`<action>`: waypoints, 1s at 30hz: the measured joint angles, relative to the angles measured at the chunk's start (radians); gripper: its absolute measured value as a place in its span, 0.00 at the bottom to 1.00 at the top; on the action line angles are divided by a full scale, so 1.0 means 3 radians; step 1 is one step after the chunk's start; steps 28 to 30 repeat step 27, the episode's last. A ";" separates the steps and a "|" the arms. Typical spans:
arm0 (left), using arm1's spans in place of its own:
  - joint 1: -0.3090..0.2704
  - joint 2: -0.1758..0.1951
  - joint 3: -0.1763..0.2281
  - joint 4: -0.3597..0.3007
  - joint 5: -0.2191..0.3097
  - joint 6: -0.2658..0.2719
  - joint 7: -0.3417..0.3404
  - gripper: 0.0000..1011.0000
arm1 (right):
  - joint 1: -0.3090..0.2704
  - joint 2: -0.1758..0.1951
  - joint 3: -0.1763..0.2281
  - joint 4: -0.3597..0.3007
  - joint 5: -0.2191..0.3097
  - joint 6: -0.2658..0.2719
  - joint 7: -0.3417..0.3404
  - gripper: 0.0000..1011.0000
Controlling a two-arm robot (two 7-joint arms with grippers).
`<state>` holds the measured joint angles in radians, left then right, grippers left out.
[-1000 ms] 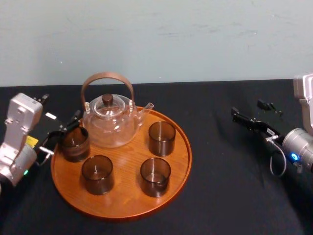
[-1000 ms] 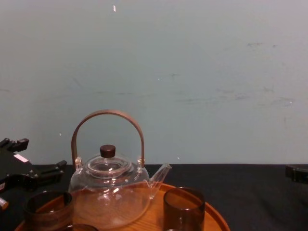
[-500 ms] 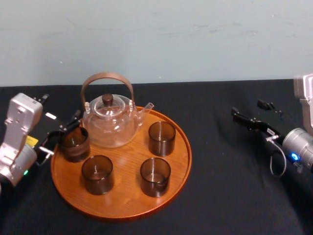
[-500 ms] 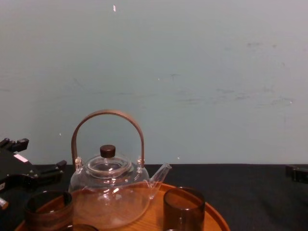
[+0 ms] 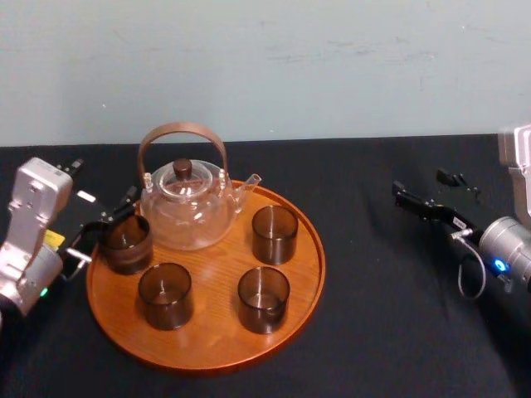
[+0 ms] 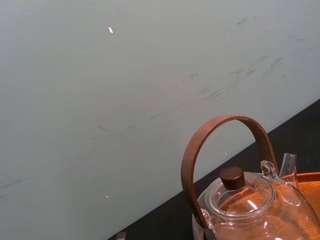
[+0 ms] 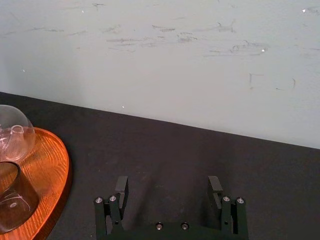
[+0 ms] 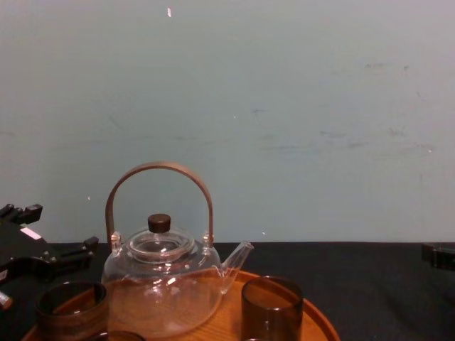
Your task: Pick up the glass from the table and place it on the tray.
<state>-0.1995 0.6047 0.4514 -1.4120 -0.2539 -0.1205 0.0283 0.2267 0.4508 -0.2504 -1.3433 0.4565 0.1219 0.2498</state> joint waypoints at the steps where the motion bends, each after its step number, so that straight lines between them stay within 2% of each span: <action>1: 0.0000 0.0000 0.0000 0.0000 0.0000 0.0000 0.0000 0.99 | 0.0000 0.0000 0.0000 0.0000 0.0000 0.0000 0.0000 0.99; 30: 0.0000 0.0000 0.0000 0.0000 0.0000 0.0000 0.0000 0.99 | 0.0000 0.0000 0.0000 0.0000 0.0000 0.0000 0.0000 0.99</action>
